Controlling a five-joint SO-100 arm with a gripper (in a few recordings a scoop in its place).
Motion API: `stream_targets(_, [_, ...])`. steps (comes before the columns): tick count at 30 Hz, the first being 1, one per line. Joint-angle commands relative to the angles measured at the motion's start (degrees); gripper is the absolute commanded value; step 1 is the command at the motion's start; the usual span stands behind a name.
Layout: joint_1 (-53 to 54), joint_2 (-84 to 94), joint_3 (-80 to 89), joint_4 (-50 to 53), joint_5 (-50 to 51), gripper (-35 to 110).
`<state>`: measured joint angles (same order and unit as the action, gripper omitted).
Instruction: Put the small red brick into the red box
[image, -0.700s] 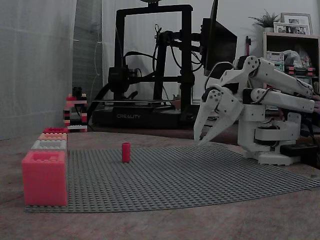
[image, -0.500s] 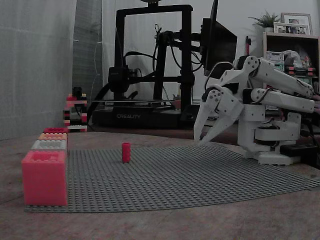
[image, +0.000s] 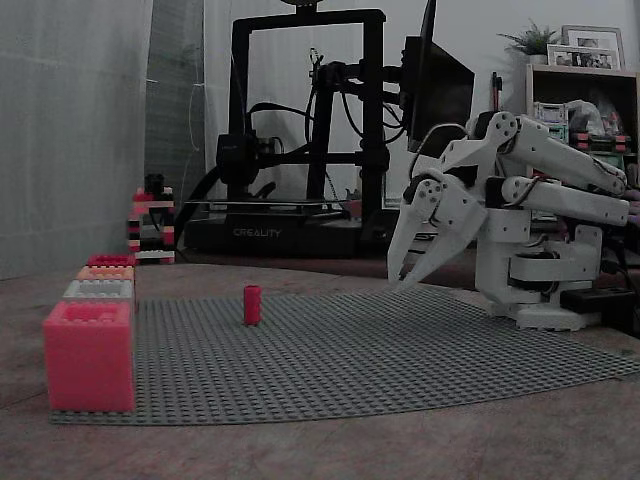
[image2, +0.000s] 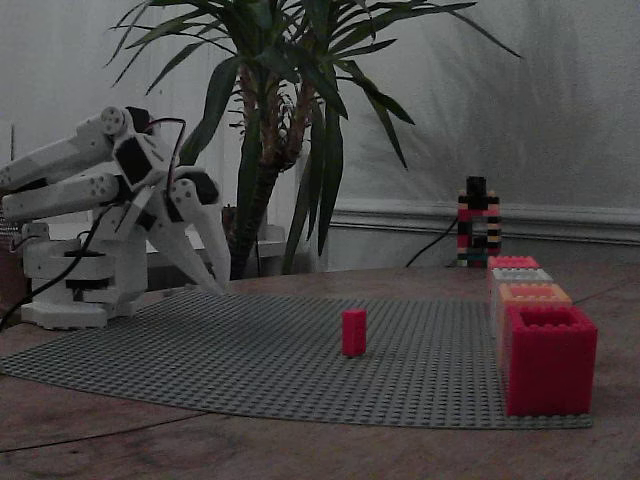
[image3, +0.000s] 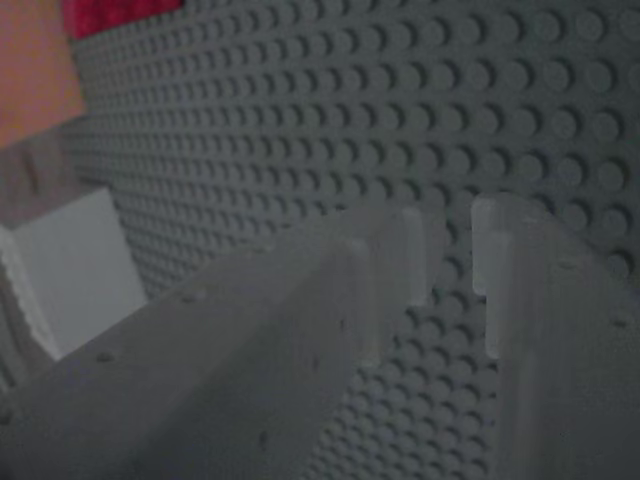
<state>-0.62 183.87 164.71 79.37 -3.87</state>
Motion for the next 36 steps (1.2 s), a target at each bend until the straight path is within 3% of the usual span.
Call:
stream_targets(1, [-0.3, 0.6, -0.7, 1.1, -0.5, 0])
stream_targets(6, [0.4, -7.4, -4.0, -3.9, 1.2, 0])
stream_targets(17, [7.4, -44.4, -34.3, -9.9, 6.3, 11])
stream_targets(24, [11.4, -69.6, -53.3, -10.1, 6.9, 15])
stream_targets(36, [9.4, -94.4, -74.9, -7.6, 5.6, 14])
